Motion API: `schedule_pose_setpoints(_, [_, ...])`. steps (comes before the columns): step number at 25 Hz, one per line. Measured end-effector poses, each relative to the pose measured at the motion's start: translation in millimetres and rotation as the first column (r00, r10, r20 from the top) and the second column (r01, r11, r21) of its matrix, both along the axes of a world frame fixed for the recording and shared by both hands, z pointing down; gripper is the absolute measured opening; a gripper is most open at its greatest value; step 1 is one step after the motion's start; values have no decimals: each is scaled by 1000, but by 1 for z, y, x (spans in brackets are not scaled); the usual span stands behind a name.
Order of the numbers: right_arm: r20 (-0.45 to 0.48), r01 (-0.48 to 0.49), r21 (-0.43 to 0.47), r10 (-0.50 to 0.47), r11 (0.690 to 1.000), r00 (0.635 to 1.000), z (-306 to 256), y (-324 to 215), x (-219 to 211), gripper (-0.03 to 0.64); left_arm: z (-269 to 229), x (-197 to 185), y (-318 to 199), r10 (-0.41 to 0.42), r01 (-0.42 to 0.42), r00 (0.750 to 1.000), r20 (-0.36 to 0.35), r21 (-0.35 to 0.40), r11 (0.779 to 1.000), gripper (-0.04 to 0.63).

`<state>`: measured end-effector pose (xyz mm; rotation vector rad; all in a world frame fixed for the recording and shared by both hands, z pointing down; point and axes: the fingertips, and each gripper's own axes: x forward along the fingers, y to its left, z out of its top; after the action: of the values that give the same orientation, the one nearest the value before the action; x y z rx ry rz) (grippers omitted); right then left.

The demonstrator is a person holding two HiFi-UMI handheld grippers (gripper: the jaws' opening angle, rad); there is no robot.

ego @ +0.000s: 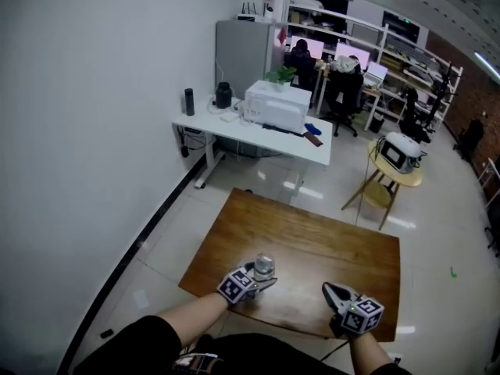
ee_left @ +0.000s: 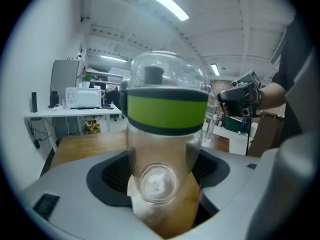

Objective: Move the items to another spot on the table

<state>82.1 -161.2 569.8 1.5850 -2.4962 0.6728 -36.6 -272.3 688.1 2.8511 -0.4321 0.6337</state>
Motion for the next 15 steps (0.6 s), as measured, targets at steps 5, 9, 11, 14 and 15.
schedule_pose_setpoints(5, [2, -20, -24, 20, 1000, 1000, 16, -35, -96, 5, 35, -130, -22, 14, -13, 998, 59, -23, 1000, 341])
schedule_pose_setpoints(9, [9, 1, -61, -1, 998, 1000, 27, -48, -160, 5, 65, -205, -36, -20, 26, 993, 115, -55, 998, 341])
schedule_pose_setpoints(11, [8, 29, -72, -29, 997, 1000, 24, -51, -183, 5, 77, -228, -43, -42, 51, 990, 134, -67, 996, 341])
schedule_pose_setpoints(14, [16, 68, -96, -67, 993, 998, 26, -53, -199, 5, 92, -250, -56, -76, 88, 986, 147, -76, 993, 341])
schedule_pose_setpoints(15, [20, 78, -102, -76, 992, 997, 29, -53, -201, 5, 97, -255, -60, -88, 101, 985, 145, -82, 992, 341])
